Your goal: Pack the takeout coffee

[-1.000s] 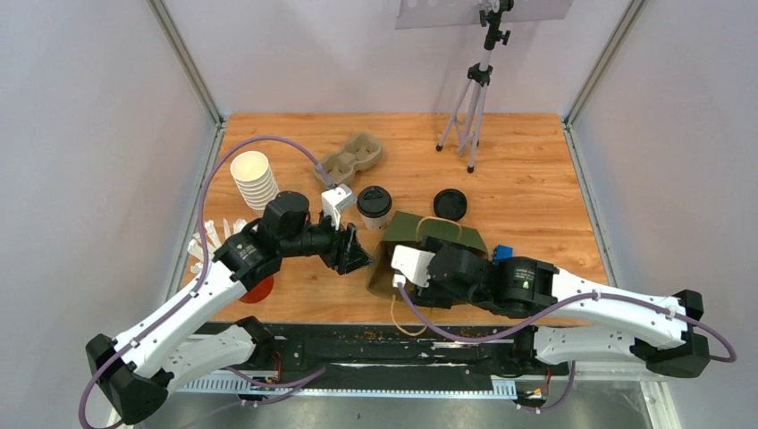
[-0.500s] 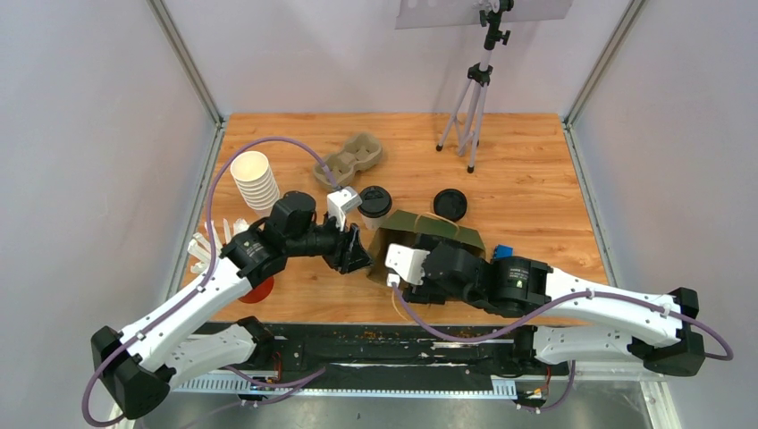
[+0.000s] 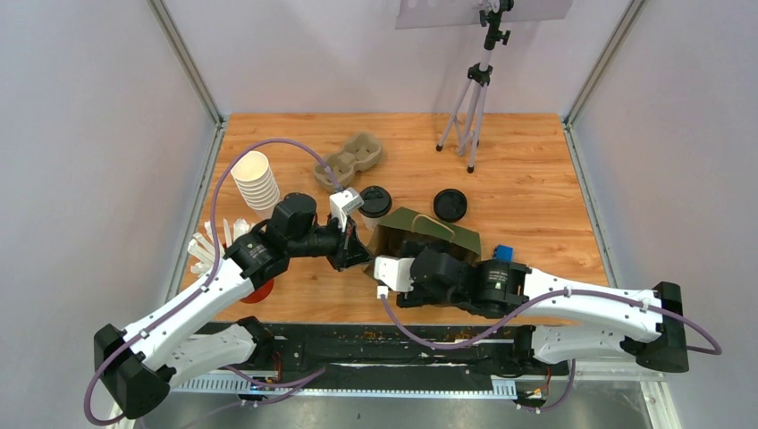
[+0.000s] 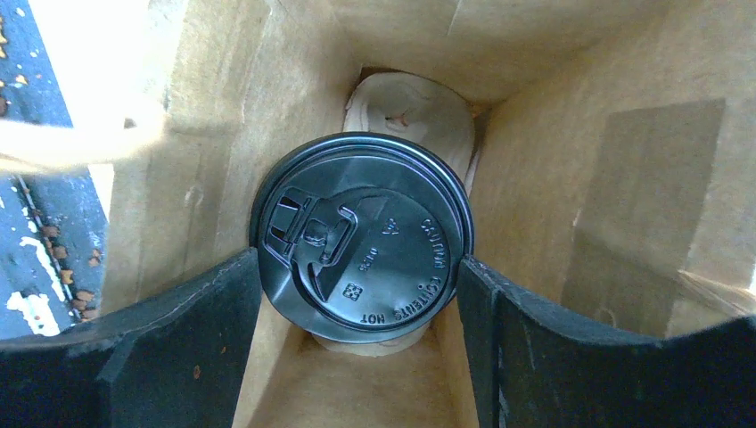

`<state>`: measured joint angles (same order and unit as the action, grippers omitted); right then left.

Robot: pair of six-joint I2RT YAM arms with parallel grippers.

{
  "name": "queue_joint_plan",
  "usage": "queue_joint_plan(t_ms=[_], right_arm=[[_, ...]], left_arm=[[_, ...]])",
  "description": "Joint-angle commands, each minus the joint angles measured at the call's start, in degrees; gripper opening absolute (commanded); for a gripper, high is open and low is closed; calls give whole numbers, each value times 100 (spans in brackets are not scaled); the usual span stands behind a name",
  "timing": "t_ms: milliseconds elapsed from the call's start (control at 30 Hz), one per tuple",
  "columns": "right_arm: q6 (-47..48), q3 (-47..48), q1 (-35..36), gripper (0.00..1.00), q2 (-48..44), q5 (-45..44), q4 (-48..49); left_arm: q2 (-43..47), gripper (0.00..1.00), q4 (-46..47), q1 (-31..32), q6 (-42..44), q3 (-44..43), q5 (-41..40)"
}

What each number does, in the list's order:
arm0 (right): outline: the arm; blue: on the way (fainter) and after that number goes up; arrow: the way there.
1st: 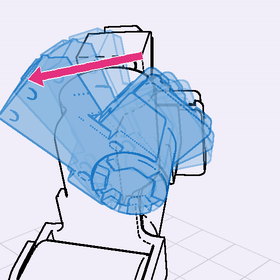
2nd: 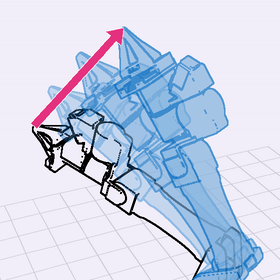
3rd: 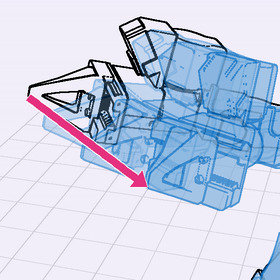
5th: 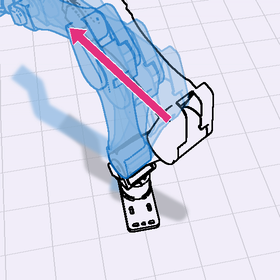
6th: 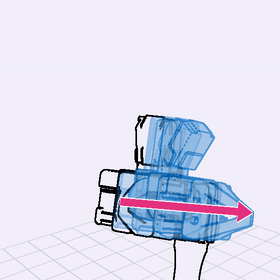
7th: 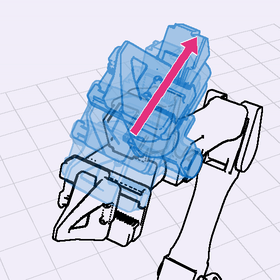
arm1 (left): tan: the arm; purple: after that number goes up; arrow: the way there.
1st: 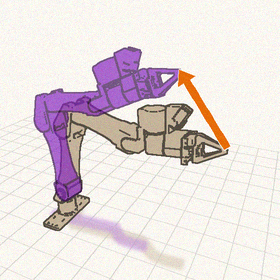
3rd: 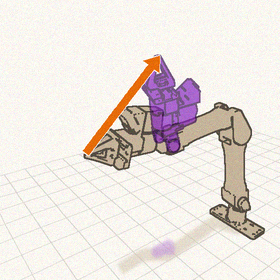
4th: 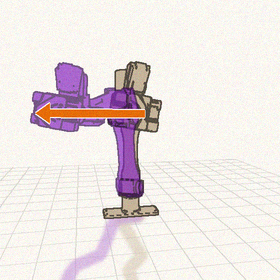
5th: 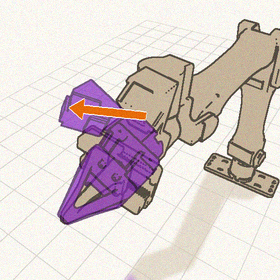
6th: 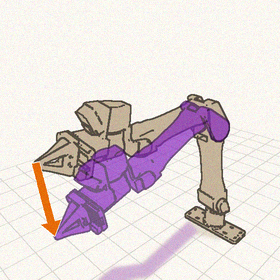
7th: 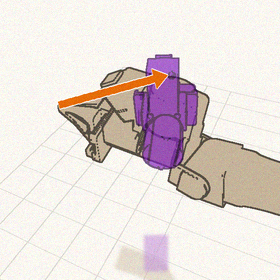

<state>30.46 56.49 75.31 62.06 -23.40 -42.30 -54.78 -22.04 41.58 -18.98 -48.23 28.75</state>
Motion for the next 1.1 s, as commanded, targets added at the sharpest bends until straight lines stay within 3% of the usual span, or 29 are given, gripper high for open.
queue_joint_plan(t_ms=[0, 433, 833, 1067], right_arm=[[178, -169, 6, 64, -39, -105, 451], [268, -89, -269, 66, 296, 120, -63], [503, -329, -569, 65, 416, 107, 538], [691, 27, -562, 65, 281, 445, 222]], left_arm=[[167, 0, 434, 25, -33, 118, 353], [213, 3, 531, 27, -183, 222, 511], [153, 4, 507, 25, -380, 138, 554], [29, 5, 486, 25, -390, 61, 534]])
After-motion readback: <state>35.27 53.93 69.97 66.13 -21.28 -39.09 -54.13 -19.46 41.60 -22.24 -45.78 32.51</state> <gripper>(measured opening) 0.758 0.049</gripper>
